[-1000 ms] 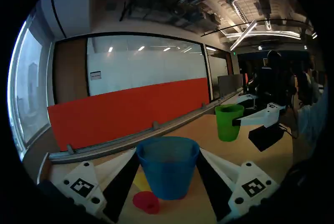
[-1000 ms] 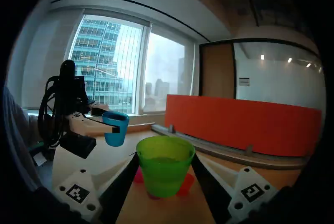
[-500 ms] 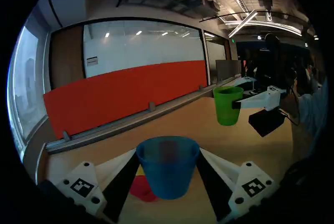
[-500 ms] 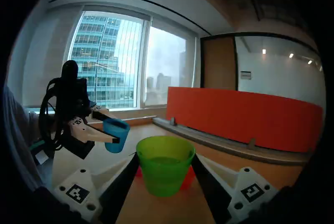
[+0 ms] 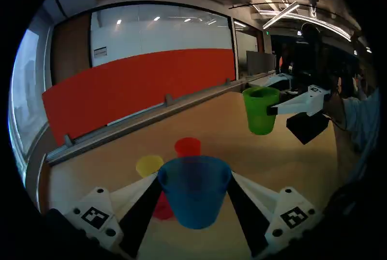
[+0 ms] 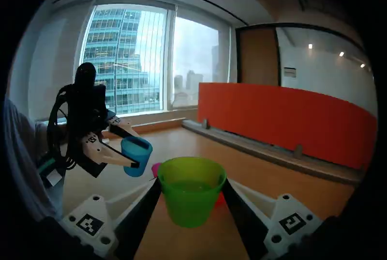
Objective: Pour water
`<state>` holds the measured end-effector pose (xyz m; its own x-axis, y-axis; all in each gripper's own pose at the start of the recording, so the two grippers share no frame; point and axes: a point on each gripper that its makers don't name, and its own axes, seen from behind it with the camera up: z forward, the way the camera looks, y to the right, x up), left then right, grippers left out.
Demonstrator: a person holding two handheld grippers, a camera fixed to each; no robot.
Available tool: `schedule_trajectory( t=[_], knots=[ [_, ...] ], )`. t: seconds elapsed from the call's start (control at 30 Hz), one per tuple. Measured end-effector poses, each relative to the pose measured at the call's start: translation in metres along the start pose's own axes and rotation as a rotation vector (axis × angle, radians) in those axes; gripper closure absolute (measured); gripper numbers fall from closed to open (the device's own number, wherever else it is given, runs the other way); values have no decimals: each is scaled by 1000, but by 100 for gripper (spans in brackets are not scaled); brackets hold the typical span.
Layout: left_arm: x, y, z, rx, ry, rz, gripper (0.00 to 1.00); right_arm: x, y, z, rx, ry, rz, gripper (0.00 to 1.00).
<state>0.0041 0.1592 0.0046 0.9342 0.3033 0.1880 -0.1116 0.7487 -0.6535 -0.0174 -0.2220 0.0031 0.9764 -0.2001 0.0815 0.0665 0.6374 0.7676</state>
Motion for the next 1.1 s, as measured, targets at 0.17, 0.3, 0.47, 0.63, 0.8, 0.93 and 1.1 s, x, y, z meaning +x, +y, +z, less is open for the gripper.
schedule_trajectory(
  t=[0.17,0.3,0.47,0.63,0.8,0.93,1.1],
  knots=[
    [-18,4,5,-15,-51,14,12,-15,3,2,4,-39,-3,10],
    [-31,8,10,-27,-85,20,12,-25,4,4,15,-71,2,10],
    [-44,10,14,-35,-118,20,12,-34,6,6,21,-97,8,10],
    [-54,12,18,-47,-148,27,12,-46,6,7,29,-132,6,10],
    [-64,15,24,-55,-177,30,12,-60,8,9,32,-173,-6,10],
    [-72,18,27,-63,-197,30,12,-70,8,12,38,-207,-8,10],
    [-81,21,31,-74,-221,28,12,-84,9,15,45,-250,-10,10]
  ],
)
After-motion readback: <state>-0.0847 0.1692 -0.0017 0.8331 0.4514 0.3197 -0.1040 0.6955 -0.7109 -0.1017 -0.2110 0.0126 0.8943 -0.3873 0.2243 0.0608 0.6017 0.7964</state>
